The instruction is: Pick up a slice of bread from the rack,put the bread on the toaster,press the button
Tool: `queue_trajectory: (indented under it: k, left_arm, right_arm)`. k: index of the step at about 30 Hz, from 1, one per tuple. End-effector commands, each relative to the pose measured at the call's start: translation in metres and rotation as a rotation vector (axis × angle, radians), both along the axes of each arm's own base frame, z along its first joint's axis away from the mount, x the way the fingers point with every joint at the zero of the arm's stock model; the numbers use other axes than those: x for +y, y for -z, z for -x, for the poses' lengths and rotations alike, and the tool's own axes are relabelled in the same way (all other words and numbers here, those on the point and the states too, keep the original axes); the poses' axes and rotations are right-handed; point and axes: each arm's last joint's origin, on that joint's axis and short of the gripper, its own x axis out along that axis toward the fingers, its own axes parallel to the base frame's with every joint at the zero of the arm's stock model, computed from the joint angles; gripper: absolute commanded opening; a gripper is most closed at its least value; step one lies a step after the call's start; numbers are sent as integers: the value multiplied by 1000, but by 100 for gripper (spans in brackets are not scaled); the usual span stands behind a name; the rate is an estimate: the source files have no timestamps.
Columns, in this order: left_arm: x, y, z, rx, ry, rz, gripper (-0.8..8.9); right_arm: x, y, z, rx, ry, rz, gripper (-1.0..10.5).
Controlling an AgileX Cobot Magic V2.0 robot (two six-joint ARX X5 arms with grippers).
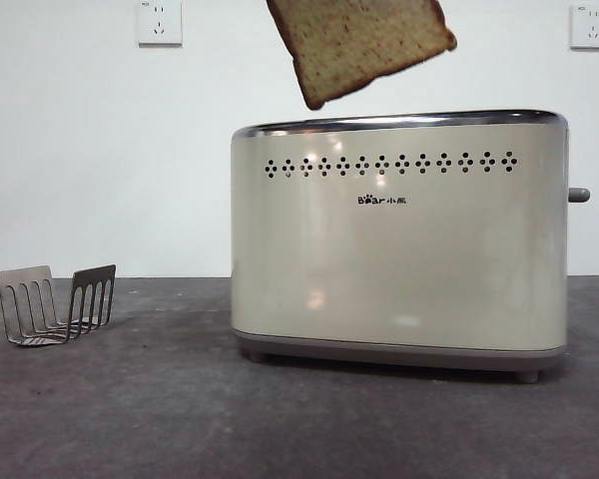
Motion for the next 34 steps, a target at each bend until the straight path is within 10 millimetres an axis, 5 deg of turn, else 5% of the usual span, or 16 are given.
queue_trajectory:
  k: [1, 34]
  left_arm:
    - [-6, 3, -4, -10, 21, 6, -10]
    - [-41, 59, -47, 105, -4, -114, -10]
  right_arm:
    - [0, -1, 1, -10, -16, -5, 0]
    - [1, 0, 2, 9, -41, -31, 0]
